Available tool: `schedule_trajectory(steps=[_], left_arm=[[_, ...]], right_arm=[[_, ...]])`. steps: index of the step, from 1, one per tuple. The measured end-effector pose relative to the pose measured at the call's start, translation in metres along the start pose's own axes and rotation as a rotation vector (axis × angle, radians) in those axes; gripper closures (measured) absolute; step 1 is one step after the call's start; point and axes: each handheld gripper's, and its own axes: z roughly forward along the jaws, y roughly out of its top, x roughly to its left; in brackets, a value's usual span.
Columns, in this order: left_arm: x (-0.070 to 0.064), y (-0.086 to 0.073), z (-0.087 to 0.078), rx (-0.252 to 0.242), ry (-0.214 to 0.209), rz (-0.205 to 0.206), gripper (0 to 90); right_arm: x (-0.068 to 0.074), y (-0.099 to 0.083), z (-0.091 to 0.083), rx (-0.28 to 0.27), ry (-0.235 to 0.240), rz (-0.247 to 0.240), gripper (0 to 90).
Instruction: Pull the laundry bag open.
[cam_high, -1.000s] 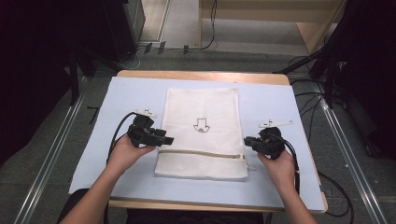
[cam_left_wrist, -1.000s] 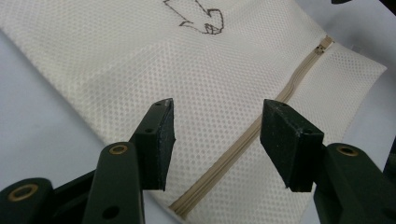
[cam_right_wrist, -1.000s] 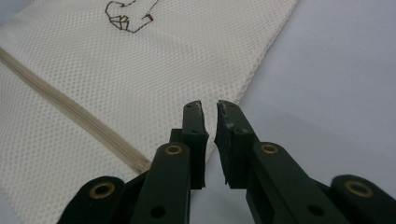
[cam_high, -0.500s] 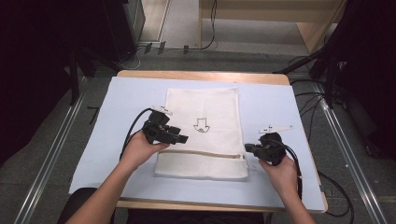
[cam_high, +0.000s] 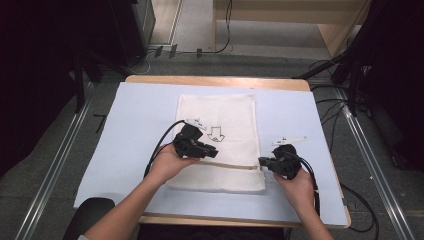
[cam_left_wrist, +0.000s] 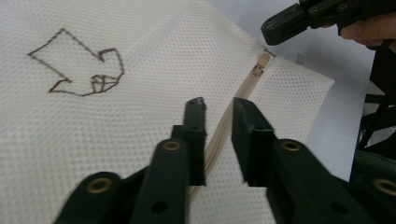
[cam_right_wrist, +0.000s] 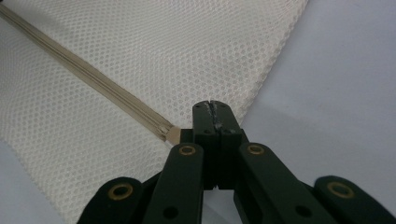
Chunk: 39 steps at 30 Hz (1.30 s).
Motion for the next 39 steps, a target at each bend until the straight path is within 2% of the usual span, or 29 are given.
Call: schedule_trajectory(steps=[3,5,11,14,18,21,24,27,39], left_arm=[[-0.001,0.001,0.011,0.012,-0.025,0.000,86.3],[-0.001,0.002,0.018,0.012,-0.025,0.000,90.0],[-0.010,0.005,0.038,0.038,-0.045,0.017,90.0],[-0.015,0.003,0.049,0.059,-0.041,0.033,90.0],[-0.016,-0.003,0.061,0.096,-0.024,0.032,90.0],[-0.014,-0.006,0.062,0.086,-0.030,0.023,90.0],[-0.013,-0.007,0.063,0.084,-0.027,0.023,90.0],[-0.014,-0.008,0.065,0.085,-0.015,0.039,90.0],[-0.011,-0.009,0.066,0.074,-0.030,0.028,90.0]], right_arm=[[-0.001,0.000,0.003,0.002,-0.002,0.006,90.0],[-0.001,0.000,0.004,0.003,-0.001,0.007,90.0],[-0.001,-0.001,0.007,0.015,0.000,0.011,90.0],[-0.001,-0.001,0.008,0.015,0.002,0.010,90.0],[0.001,-0.001,0.010,0.019,0.007,0.009,90.0],[0.003,-0.001,0.011,0.031,0.008,0.000,90.0],[0.003,-0.001,0.011,0.035,0.021,0.014,90.0],[0.005,-0.001,0.011,0.041,0.039,0.006,90.0],[0.011,-0.002,0.009,0.034,0.041,-0.024,90.0]])
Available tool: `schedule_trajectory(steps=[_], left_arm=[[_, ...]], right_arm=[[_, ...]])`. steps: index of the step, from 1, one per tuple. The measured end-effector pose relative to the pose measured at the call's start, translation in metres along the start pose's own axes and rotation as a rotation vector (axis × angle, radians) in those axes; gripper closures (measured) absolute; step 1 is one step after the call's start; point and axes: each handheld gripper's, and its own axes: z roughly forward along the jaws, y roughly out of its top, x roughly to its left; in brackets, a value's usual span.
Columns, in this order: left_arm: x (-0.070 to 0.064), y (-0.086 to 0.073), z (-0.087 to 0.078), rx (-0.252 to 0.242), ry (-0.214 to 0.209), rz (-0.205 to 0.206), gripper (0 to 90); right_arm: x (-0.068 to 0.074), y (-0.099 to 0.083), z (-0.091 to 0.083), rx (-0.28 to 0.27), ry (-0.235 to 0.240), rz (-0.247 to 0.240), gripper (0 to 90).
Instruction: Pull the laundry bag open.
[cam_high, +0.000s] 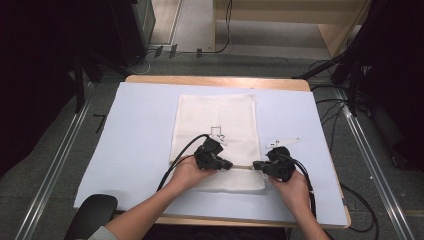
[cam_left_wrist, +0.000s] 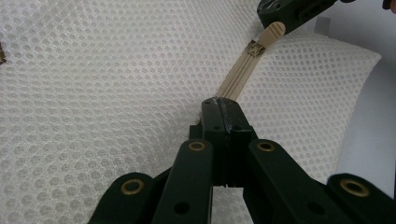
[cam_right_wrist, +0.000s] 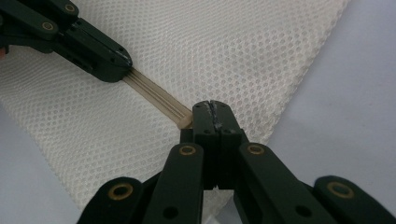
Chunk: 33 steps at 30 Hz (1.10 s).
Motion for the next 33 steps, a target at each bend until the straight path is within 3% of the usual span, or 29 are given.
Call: schedule_trajectory(steps=[8,11,17,21,33], left_arm=[[0.001,0.000,0.000,-0.002,-0.008,-0.015,90.0],[0.001,0.001,-0.002,0.003,-0.001,-0.012,90.0],[-0.001,0.005,-0.004,-0.004,-0.004,-0.017,89.3],[-0.005,0.011,-0.002,-0.015,-0.011,-0.022,88.4],[-0.013,0.024,0.008,-0.011,-0.030,-0.026,84.1]], right_arm=[[0.009,0.006,0.009,-0.013,0.030,-0.016,90.0],[0.006,0.004,0.004,-0.011,0.002,-0.032,90.0],[-0.005,-0.005,-0.006,-0.009,-0.031,-0.009,90.0],[-0.009,-0.006,-0.004,-0.011,-0.023,0.011,90.0],[-0.009,-0.009,0.002,-0.003,-0.016,-0.024,90.0]])
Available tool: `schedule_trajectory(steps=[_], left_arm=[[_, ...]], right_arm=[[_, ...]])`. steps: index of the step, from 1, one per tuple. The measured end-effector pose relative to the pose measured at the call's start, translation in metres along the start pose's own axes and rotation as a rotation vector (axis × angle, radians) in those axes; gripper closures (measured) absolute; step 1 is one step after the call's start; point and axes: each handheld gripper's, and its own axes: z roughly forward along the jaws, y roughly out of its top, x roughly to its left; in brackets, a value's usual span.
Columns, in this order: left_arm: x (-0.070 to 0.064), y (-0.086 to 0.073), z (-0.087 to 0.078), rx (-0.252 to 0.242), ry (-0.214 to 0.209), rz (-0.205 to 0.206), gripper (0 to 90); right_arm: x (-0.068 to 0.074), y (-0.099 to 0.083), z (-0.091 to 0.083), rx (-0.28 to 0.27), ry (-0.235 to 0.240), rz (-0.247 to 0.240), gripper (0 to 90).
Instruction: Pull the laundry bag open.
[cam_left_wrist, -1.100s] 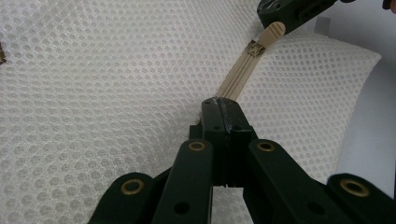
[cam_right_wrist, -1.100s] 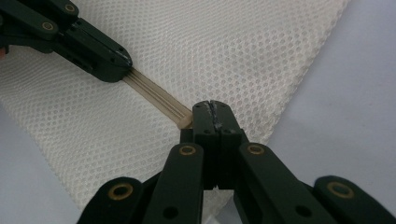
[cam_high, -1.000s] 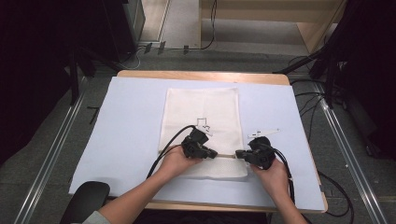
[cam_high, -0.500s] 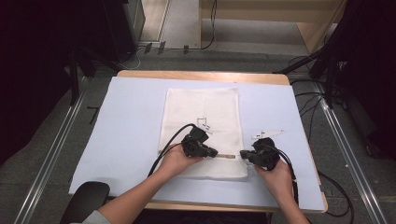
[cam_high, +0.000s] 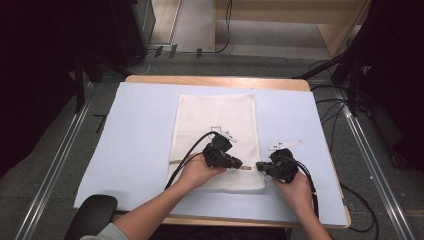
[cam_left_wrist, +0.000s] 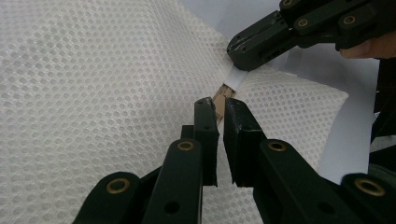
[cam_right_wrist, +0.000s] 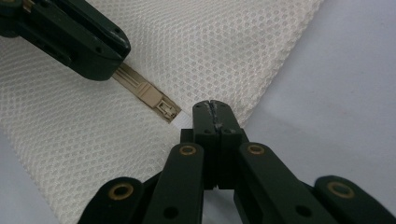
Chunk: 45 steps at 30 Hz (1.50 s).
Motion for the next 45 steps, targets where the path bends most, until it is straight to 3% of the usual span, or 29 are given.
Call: schedule_trajectory(steps=[10,14,21,27,35,39,45], left_arm=[[-0.002,0.002,0.008,0.019,0.004,-0.009,81.7],[0.000,0.003,0.014,0.027,0.006,-0.049,80.2],[-0.004,0.007,0.021,0.028,-0.007,-0.067,77.9],[-0.007,0.010,0.028,0.040,-0.024,-0.114,81.5],[-0.008,0.010,0.029,0.044,-0.015,-0.094,88.0],[-0.005,0.011,0.028,0.056,-0.030,-0.099,88.2],[-0.004,0.013,0.027,0.071,-0.033,-0.101,88.5]], right_arm=[[0.005,0.001,0.004,0.002,0.008,-0.048,90.0],[0.008,0.001,0.004,0.003,-0.011,-0.071,90.0],[0.008,0.000,0.004,-0.003,-0.006,-0.077,90.0],[0.008,0.000,0.004,-0.006,-0.009,-0.082,90.0],[0.009,-0.002,0.004,-0.022,-0.012,-0.074,90.0],[0.008,-0.001,0.005,-0.023,-0.001,-0.012,90.0],[0.015,0.001,0.006,0.000,-0.047,-0.063,90.0]])
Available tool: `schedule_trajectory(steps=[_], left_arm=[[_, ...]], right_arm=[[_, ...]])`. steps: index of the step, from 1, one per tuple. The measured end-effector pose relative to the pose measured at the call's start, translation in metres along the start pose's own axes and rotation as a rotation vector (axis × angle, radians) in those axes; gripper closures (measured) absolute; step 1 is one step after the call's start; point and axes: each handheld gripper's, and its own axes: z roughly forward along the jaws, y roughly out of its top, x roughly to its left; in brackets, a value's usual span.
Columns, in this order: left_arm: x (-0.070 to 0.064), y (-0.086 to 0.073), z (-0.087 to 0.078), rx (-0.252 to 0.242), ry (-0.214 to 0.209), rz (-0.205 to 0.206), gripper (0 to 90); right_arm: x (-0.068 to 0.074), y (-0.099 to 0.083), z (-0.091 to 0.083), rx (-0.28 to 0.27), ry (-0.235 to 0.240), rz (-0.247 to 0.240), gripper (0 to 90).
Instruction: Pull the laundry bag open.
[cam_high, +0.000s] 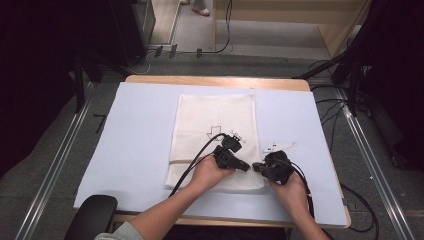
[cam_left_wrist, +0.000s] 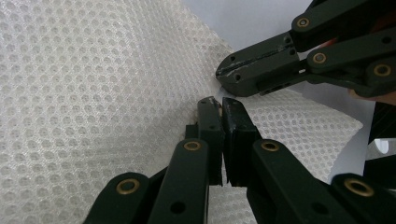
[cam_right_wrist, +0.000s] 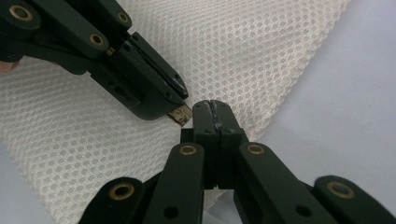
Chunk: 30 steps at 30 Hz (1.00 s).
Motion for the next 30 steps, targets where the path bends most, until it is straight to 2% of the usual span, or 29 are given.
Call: schedule_trajectory(steps=[6,10,15,19,23,26,27,28,29,30], left_arm=[[-0.001,0.000,-0.001,0.002,0.014,-0.008,88.9],[-0.003,0.000,-0.002,0.007,0.032,0.002,89.1],[-0.002,-0.002,-0.004,0.004,0.031,-0.022,89.1],[-0.001,-0.004,-0.011,0.016,0.084,0.007,89.2],[0.003,-0.010,-0.015,0.003,0.054,-0.020,89.1],[0.003,-0.010,-0.017,-0.002,0.050,-0.021,89.0],[0.003,-0.010,-0.017,0.012,0.059,-0.014,89.0],[0.004,-0.011,-0.018,0.004,0.050,-0.007,89.0],[0.005,-0.011,-0.018,0.007,0.048,-0.016,89.0],[0.004,-0.011,-0.018,0.007,0.054,-0.005,89.1]], right_arm=[[0.004,-0.002,0.000,-0.012,-0.022,-0.023,90.0],[0.006,-0.003,0.001,-0.020,-0.027,-0.031,90.0],[0.007,-0.004,0.002,-0.031,-0.028,-0.024,90.0],[0.009,-0.004,0.002,-0.029,-0.037,-0.020,90.0],[0.009,-0.004,0.003,-0.032,-0.040,-0.036,90.0],[0.009,-0.004,0.002,-0.033,-0.042,-0.038,90.0],[0.009,-0.004,0.003,-0.034,-0.041,-0.036,90.0],[0.009,-0.004,0.002,-0.035,-0.038,-0.037,90.0],[0.008,-0.005,0.002,-0.039,-0.037,-0.030,90.0],[0.008,-0.005,0.002,-0.039,-0.029,-0.024,90.0]])
